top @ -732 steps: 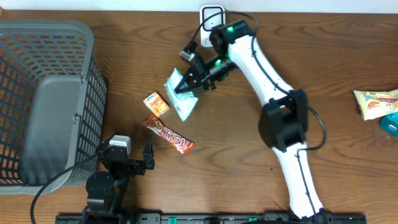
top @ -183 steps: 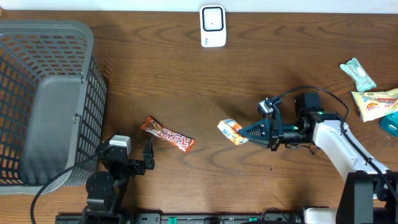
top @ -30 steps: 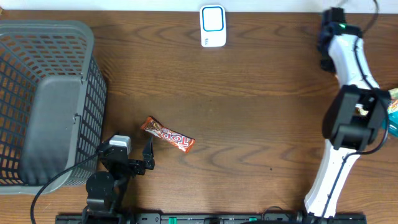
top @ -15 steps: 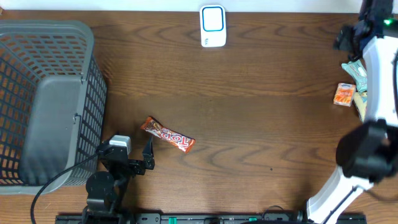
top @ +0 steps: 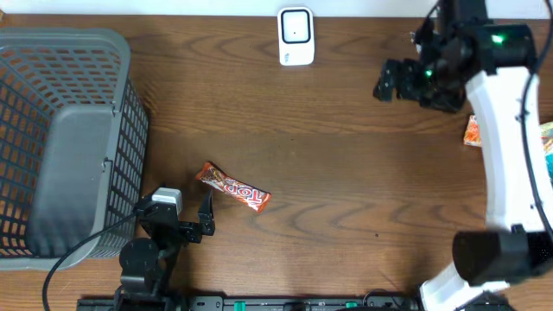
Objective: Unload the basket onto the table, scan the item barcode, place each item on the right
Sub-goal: 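Carry the orange box to the right table edge and release it, then move the right gripper to the red candy bar and grasp it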
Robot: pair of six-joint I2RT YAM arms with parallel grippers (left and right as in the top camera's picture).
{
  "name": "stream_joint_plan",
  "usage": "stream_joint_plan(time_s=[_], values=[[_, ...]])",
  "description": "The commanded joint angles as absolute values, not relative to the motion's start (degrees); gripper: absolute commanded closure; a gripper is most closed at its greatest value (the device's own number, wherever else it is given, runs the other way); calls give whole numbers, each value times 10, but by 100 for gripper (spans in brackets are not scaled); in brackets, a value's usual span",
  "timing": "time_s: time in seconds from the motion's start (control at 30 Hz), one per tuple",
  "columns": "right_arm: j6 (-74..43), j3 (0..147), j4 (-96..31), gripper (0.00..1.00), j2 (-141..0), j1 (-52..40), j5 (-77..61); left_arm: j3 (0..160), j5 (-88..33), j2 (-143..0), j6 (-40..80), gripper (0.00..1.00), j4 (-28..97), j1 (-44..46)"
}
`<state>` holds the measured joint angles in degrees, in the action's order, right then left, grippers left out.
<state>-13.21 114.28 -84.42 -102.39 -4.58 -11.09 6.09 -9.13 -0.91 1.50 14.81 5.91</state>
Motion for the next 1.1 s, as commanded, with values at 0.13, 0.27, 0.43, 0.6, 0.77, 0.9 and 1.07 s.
stream_joint_plan(time_s=[0.13,0.27,0.43,0.6,0.77,0.9,1.07], values=[[-77,1122,-853,1,-854,-63,-131,48,-99,-6,16,2,153,62],[-46,1007,-766,1,-776,-66,-150,48,-99,-6,16,2,154,62],[-53,754,-593,1,-692,-72,-176,48,-99,-6,16,2,154,62],[-58,564,-387,1,-688,-91,-270,48,-99,-6,16,2,154,62],[-83,477,-264,1,-721,-126,-273,48,-99,-6,16,2,153,62],[-83,460,-209,1,-750,-169,-257,48,-99,-6,16,2,153,62],[-83,459,-139,1,-814,-233,-211,48,-99,-6,16,2,153,62]])
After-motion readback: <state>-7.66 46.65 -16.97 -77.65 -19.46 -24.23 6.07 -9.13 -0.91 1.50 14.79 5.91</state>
